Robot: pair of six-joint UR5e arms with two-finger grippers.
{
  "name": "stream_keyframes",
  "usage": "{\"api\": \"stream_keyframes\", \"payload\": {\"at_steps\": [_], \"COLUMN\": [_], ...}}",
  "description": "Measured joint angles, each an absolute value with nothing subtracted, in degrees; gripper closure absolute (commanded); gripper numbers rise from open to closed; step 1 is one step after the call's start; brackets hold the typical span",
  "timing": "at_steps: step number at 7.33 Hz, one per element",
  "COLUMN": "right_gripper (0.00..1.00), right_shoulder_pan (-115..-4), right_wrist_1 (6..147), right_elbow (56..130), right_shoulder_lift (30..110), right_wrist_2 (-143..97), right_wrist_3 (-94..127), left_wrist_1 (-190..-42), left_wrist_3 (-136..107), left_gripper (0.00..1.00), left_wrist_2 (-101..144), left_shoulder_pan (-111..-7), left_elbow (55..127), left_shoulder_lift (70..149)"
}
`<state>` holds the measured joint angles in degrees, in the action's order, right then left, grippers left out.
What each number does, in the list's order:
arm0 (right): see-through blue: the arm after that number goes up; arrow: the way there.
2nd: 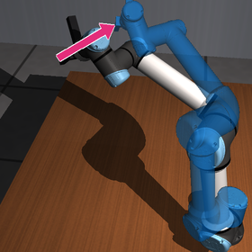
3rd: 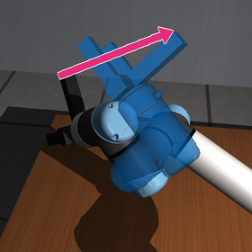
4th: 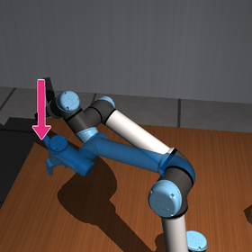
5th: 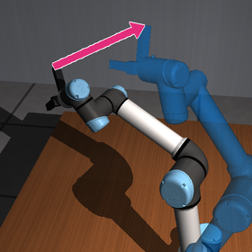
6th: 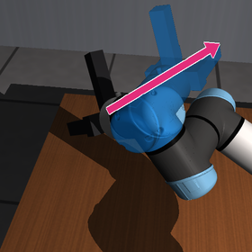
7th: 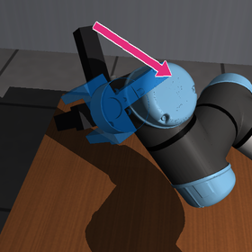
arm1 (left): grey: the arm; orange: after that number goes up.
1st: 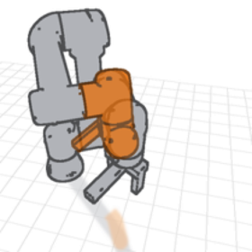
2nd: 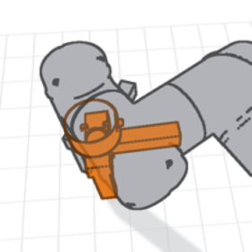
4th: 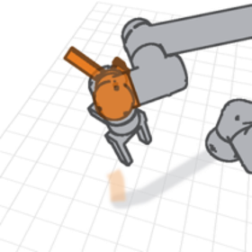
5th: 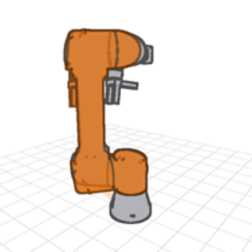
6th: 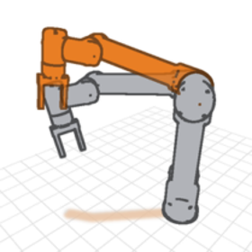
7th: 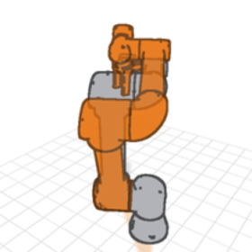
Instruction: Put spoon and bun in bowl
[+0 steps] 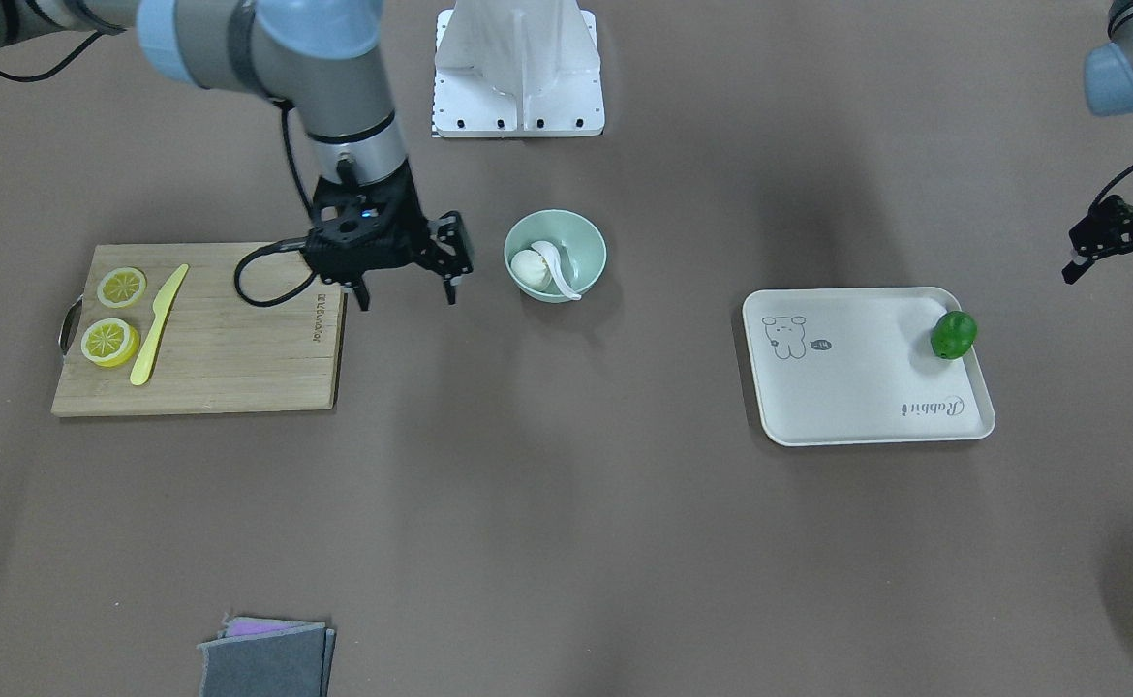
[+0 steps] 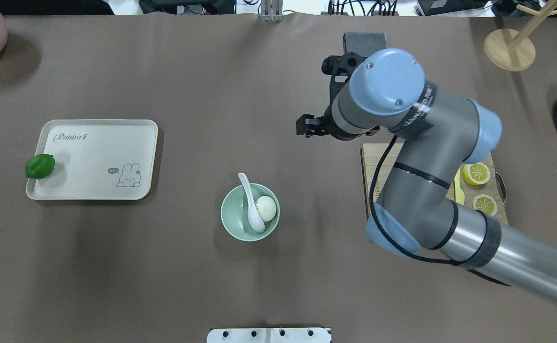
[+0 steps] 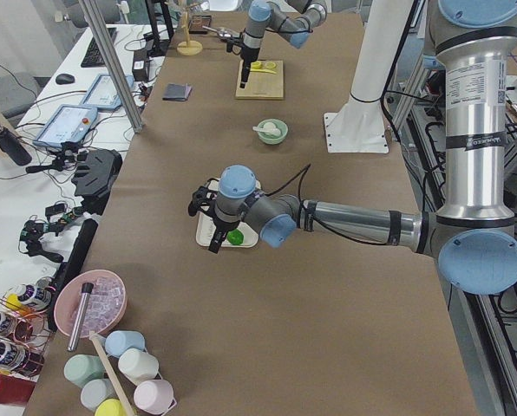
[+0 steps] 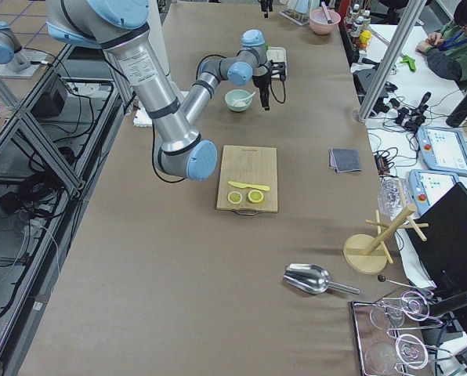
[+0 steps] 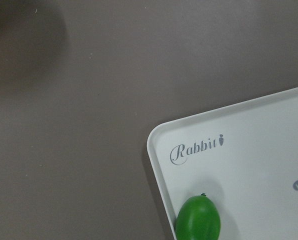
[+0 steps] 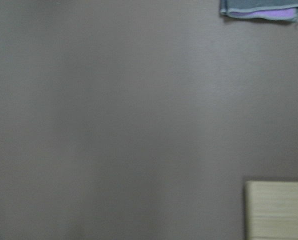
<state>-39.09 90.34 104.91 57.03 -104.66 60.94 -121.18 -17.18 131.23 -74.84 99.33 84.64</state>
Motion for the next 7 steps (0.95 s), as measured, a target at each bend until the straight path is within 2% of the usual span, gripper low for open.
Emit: {"api": "stream_keyframes", "payload": {"at_steps": [4,7], "right_gripper": [0.0,0.0], "right_shoulder_pan": [-60.52,-74.05], "right_wrist_1": [90.45,90.64], "right_elbow": [108.96,108.56], "right_shoulder_lift": [75.98,90.15], "right_wrist_2": [-121.52,-129.89], "right_wrist_3": [32.39,14.08], "left_wrist_1": [-93.42,-86.81], "left_wrist_3": [15.97,20.07], "left_gripper": [0.01,0.01], "left_wrist_2": [131.4,131.69], "left_shoulder_pan": [-88.42,-90.66], "left_elbow": [99.59,97.56], "left_shoulder_lift": [87.72,85.55]}}
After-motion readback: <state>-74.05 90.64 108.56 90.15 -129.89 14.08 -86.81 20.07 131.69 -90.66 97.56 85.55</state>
